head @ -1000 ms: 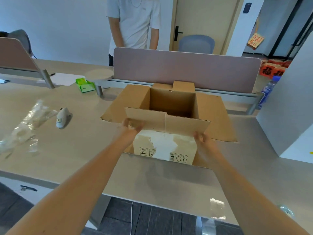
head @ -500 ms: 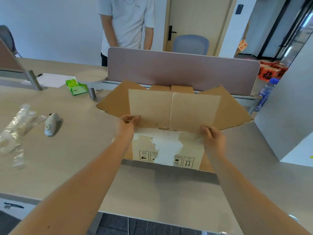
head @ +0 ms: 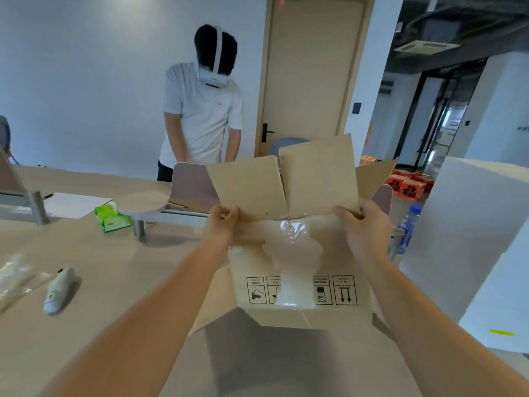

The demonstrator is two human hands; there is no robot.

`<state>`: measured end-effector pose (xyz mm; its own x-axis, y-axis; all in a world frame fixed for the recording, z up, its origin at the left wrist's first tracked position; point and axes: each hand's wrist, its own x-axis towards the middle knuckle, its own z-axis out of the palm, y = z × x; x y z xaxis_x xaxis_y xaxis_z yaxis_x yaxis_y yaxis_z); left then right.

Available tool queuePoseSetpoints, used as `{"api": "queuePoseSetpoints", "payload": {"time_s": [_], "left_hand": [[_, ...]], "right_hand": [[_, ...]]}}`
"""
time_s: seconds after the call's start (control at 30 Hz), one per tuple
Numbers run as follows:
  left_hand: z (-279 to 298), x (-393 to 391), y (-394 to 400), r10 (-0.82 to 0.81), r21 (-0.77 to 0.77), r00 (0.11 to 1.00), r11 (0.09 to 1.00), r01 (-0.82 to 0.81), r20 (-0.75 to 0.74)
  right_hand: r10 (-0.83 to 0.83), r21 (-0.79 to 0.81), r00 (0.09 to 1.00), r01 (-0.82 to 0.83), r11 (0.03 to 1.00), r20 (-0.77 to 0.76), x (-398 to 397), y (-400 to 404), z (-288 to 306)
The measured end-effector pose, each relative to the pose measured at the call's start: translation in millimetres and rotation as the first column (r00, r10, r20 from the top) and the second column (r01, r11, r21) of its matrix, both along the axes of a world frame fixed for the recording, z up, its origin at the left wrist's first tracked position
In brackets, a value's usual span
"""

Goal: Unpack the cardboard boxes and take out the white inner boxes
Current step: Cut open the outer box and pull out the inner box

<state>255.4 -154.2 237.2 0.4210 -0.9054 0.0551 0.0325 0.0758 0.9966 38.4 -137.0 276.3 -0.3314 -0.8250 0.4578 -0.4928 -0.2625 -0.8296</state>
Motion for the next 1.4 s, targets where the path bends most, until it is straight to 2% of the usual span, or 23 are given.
{"api": "queuePoseSetpoints", "payload": {"time_s": [0.13,0.23,0.3,0.4,0.47,0.5,0.53,0.57,0.6,0.63,0.67,0.83,0.9,0.97,1.1,1.2,1.3,1.4], "left_hand": [[14,-8,-5,-0.282,0.089,0.952,0.952,0.293,-0.117],[23,-17,-13,-0.393,0.082,0.898,0.906,0.415,-0.198],[33,-25,-15,-0.420,0.067,0.874,0.892,0.447,-0.243],[49,-33,-27,-0.466,0.033,0.818,0.863,0.505,-0.338],[53,-40,-37,-0.404,0.061,0.835,0.888,0.457,-0.374],[57,-41,-41,-0.296,0.110,0.878,0.927,0.360,-0.376],[60,-42,-50,-0.294,0.136,0.913,0.930,0.342,-0.282],[64,-42,-55,-0.374,0.103,0.890,0.906,0.411,-0.261],[70,-40,-53,-0.524,0.053,0.812,0.831,0.554,-0.257],[76,-41,-48,-0.576,0.015,0.760,0.794,0.607,-0.302],[79,-40,-46,-0.602,-0.006,0.730,0.773,0.635,-0.324],[69,-25,-46,-0.558,-0.084,0.650,0.788,0.610,-0.516],[59,-7,-40,-0.523,-0.089,0.623,0.802,0.591,-0.581],[48,10,-29,-0.487,-0.080,0.632,0.825,0.559,-0.602],[29,30,13,-0.407,-0.029,0.690,0.872,0.489,-0.598],[18,49,55,-0.334,0.014,0.738,0.907,0.421,-0.586],[5,61,97,-0.233,0.069,0.792,0.943,0.327,-0.565],[-17,66,140,-0.102,0.217,0.867,0.948,0.233,-0.488]], "right_hand": [[-0.016,-0.076,0.994,0.008,0.997,-0.108,6,1,32],[-0.036,-0.148,0.987,0.013,0.989,-0.157,8,3,47],[-0.044,-0.186,0.987,0.015,0.982,-0.154,8,5,56],[-0.085,-0.176,0.969,0.044,0.983,-0.231,9,5,66],[-0.108,-0.179,0.960,0.063,0.982,-0.257,8,1,70],[-0.114,-0.183,0.956,0.065,0.981,-0.269,8,-1,72],[-0.127,-0.191,0.950,0.073,0.979,-0.286,7,-3,73],[-0.142,-0.199,0.940,0.082,0.977,-0.310,5,-5,74],[-0.151,-0.209,0.927,0.082,0.974,-0.342,3,-6,74],[-0.152,-0.226,0.914,0.069,0.972,-0.376,2,-6,74],[-0.150,-0.252,0.902,0.048,0.967,-0.405,1,-6,73],[-0.156,-0.406,0.837,-0.085,0.910,-0.525,0,-10,59],[-0.139,-0.450,0.784,-0.192,0.872,-0.605,3,-11,53],[-0.094,-0.451,0.726,-0.315,0.835,-0.681,11,-7,47],[0.118,-0.321,0.664,-0.500,0.804,-0.738,31,15,30],[0.293,-0.098,0.592,-0.538,0.837,-0.751,48,40,10],[0.475,0.187,0.446,-0.549,0.814,-0.758,67,69,-17],[0.654,0.447,0.255,-0.553,0.703,-0.712,84,103,-47]]}}
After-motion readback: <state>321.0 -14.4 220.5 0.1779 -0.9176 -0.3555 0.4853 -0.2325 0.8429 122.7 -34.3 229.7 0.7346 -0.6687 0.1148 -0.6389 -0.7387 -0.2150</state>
